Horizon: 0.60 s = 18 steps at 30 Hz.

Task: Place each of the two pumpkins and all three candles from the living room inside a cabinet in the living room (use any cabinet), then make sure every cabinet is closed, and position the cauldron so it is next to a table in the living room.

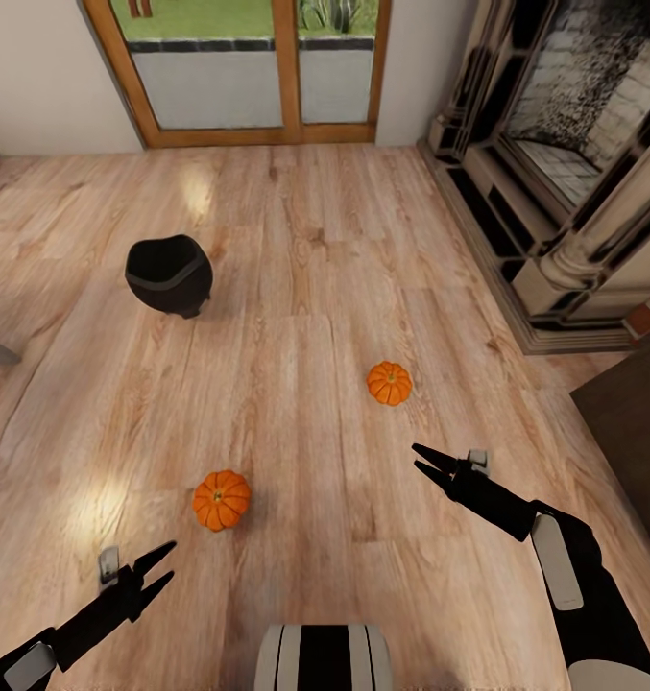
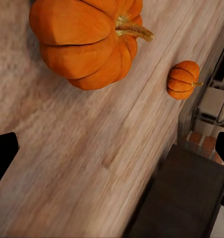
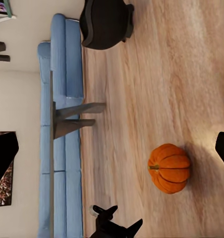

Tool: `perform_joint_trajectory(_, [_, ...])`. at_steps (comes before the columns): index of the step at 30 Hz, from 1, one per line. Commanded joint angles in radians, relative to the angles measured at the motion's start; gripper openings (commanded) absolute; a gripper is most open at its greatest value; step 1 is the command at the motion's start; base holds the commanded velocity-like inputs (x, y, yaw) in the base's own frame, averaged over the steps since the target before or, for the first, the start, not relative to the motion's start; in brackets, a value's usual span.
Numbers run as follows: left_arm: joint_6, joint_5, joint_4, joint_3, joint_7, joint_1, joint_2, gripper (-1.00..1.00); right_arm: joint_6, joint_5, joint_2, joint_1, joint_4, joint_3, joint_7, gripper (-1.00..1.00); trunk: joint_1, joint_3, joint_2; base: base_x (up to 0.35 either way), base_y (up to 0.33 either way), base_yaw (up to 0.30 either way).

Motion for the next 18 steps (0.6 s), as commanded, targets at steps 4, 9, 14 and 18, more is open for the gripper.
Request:
perform_joint_trajectory(4, [0.010, 0.011, 0.000, -0.008, -0.006, 0.000, 0.001, 1.00, 0.004, 0.000, 0.000, 0.000, 0.000, -0.001, 0.003, 1.00, 0.002, -0.016, -0.001, 0.000, 0.000, 0.000])
perform_joint_trajectory(9, [0.010, 0.011, 0.000, -0.009, -0.008, 0.000, 0.001, 1.00, 0.004, 0.000, 0.000, 0.000, 0.000, -0.001, 0.003, 1.00, 0.004, -0.035, -0.002, 0.000, 0.000, 0.000])
perform_joint_trajectory(14, [0.010, 0.011, 0.000, -0.009, -0.008, 0.000, 0.001, 1.00, 0.004, 0.000, 0.000, 0.000, 0.000, 0.000, 0.003, 1.00, 0.006, -0.055, -0.004, 0.000, 0.000, 0.000])
perform_joint_trajectory(18, [0.010, 0.011, 0.000, -0.009, -0.008, 0.000, 0.001, 1.00, 0.004, 0.000, 0.000, 0.000, 0.000, 0.001, 0.003, 1.00, 0.008, -0.070, -0.004, 0.000, 0.000, 0.000])
